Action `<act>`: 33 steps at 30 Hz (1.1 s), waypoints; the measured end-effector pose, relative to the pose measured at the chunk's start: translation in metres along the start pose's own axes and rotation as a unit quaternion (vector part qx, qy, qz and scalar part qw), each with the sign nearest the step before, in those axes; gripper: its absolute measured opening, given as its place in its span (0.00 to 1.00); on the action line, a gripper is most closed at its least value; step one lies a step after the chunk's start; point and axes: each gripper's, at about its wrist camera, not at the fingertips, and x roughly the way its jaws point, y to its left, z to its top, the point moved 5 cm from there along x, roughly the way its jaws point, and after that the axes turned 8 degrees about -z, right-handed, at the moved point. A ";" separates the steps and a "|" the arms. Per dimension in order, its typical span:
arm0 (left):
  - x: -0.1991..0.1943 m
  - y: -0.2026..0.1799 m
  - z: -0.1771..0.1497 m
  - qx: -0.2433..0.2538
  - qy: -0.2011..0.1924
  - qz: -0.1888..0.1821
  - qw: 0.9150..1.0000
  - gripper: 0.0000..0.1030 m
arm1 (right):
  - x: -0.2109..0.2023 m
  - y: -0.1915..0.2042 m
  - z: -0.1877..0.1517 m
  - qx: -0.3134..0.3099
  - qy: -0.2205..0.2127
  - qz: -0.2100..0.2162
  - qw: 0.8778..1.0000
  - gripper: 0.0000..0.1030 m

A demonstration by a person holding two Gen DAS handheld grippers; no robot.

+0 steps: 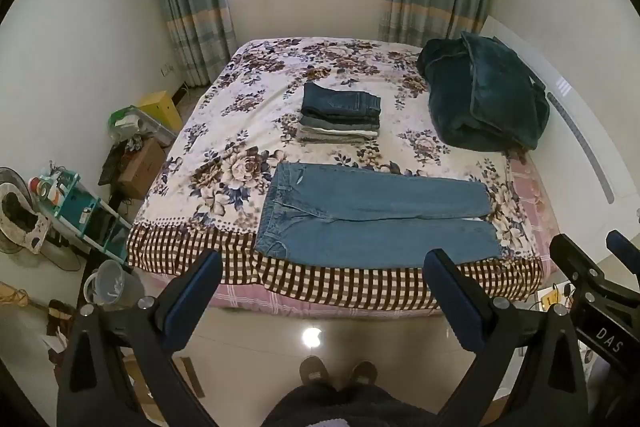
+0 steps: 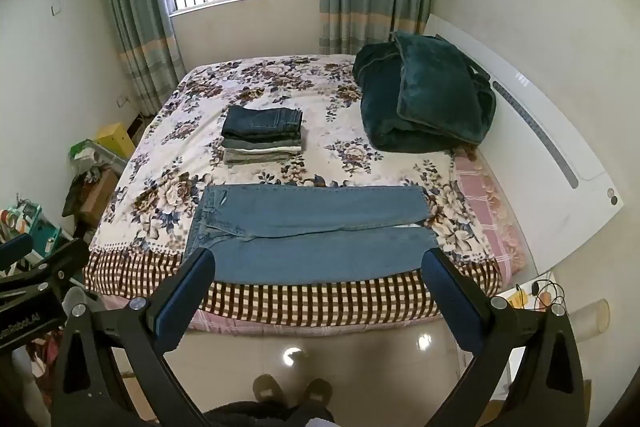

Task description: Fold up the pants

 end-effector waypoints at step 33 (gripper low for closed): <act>-0.002 -0.022 0.011 0.004 -0.002 -0.002 1.000 1.00 | -0.002 -0.010 0.003 -0.004 -0.005 -0.003 1.000 1.00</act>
